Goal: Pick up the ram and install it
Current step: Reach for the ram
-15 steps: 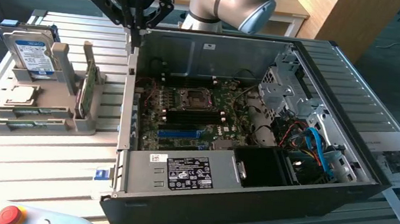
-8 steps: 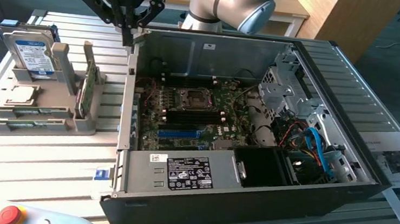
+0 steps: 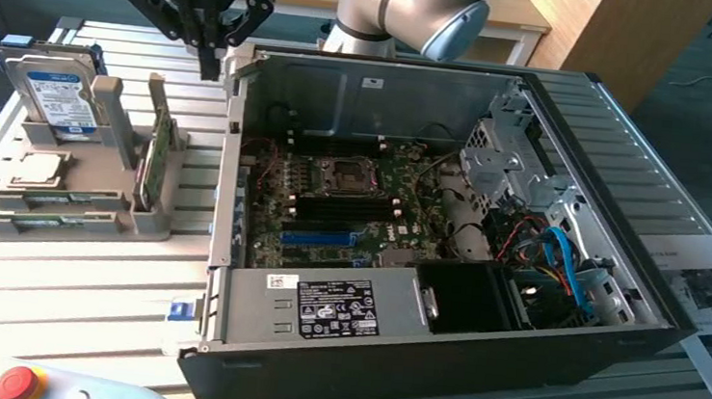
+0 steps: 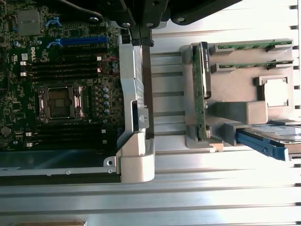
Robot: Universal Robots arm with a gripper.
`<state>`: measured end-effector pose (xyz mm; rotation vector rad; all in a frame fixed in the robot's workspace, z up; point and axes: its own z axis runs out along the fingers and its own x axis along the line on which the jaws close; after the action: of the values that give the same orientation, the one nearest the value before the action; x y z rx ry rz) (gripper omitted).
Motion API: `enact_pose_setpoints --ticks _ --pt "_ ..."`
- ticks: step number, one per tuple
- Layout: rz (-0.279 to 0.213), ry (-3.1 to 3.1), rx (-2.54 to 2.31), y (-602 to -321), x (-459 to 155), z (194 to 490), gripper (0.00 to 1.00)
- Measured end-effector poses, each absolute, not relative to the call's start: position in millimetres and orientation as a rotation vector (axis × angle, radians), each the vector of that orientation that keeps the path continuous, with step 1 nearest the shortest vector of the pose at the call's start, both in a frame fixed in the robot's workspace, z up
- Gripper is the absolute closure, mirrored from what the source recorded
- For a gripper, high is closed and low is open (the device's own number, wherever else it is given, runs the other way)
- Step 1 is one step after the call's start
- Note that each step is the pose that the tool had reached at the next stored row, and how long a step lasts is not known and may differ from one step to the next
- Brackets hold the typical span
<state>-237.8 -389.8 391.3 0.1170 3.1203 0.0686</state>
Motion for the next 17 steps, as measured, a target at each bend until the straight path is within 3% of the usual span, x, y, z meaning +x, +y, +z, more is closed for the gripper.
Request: enact_pose_setpoints --ticks 17 --pt "0.069 3.121 0.117 -388 -277 391 0.90"
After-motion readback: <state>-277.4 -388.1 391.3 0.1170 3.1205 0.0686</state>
